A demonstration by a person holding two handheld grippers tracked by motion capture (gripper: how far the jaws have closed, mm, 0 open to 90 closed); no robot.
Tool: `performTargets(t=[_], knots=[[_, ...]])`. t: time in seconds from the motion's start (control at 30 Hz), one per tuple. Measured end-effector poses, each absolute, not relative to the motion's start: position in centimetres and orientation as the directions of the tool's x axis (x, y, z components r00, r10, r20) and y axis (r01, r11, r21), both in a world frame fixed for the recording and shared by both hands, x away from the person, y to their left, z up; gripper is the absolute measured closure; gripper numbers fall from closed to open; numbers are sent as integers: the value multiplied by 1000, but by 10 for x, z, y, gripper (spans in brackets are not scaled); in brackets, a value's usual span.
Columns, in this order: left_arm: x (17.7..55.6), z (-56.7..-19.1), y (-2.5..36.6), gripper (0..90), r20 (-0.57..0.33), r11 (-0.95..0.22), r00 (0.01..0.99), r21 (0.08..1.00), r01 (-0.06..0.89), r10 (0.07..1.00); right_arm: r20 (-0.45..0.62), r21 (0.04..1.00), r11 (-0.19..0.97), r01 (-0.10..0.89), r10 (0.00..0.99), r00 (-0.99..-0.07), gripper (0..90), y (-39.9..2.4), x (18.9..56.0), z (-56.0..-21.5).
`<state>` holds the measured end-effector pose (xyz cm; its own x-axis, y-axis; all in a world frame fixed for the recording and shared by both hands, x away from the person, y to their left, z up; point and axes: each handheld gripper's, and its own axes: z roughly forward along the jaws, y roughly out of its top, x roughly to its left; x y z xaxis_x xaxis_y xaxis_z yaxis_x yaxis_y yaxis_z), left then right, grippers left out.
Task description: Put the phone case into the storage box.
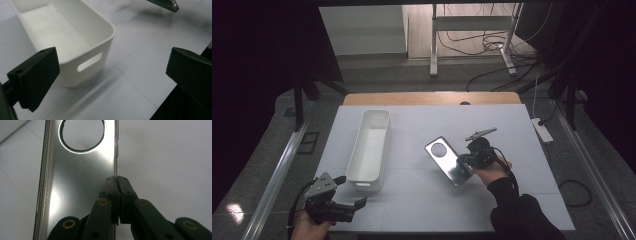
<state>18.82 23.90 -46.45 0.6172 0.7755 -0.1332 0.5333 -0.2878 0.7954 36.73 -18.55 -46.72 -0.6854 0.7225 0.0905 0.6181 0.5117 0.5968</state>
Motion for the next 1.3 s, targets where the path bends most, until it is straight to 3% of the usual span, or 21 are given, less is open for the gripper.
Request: performTargets(t=[0.23,1.3], knots=[[192,-454,222,0,-68,-335,661,820,464,748,98,626,491,605,721,-686,885,-188,364,-460],[266,-428,159,0,-138,-290,740,861,419,659,98,730,405,550,735,-671,885,-200,354,-432]])
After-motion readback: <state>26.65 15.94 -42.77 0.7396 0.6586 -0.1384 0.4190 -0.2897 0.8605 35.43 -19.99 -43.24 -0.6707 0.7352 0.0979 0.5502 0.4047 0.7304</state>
